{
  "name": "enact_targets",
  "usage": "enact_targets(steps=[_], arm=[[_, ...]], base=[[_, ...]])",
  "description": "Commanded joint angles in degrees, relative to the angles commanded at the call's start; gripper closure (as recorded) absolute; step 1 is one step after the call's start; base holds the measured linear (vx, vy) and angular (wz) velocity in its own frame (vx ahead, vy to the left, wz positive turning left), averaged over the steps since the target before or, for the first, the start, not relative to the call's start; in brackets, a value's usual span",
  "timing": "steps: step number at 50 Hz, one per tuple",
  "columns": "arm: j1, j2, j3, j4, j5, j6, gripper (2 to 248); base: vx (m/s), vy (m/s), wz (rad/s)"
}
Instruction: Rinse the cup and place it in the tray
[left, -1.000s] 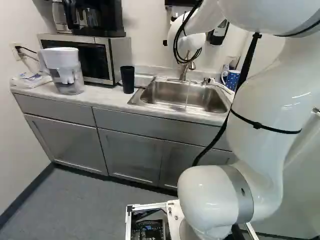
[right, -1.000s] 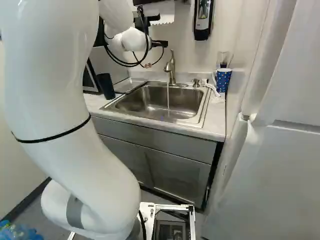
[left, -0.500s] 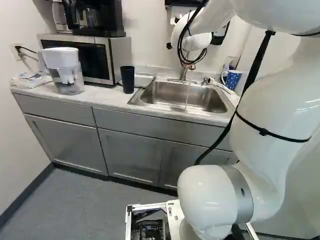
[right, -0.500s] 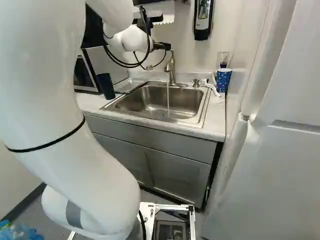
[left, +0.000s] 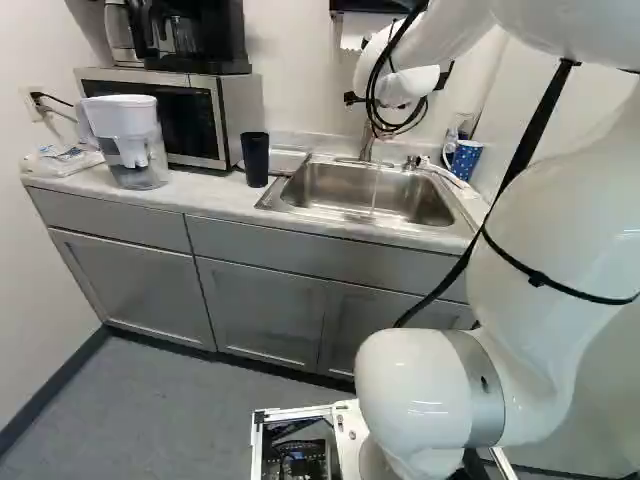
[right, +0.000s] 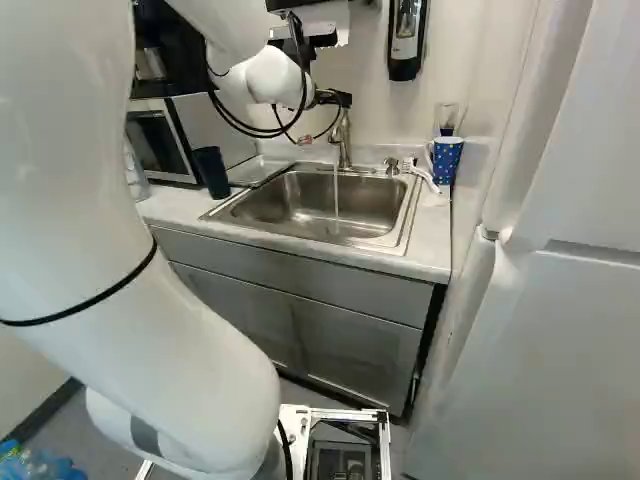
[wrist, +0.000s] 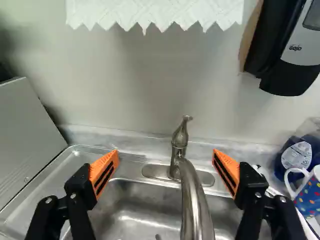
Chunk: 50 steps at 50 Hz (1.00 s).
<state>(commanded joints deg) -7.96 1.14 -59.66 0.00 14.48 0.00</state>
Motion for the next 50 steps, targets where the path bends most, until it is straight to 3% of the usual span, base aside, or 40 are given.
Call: enact_targets(steps=[50], arm=[[-2.9, 10.1, 9.5, 0.0, -14.3, 0.0, 3]], base=[[0.000, 0.000, 0.000]])
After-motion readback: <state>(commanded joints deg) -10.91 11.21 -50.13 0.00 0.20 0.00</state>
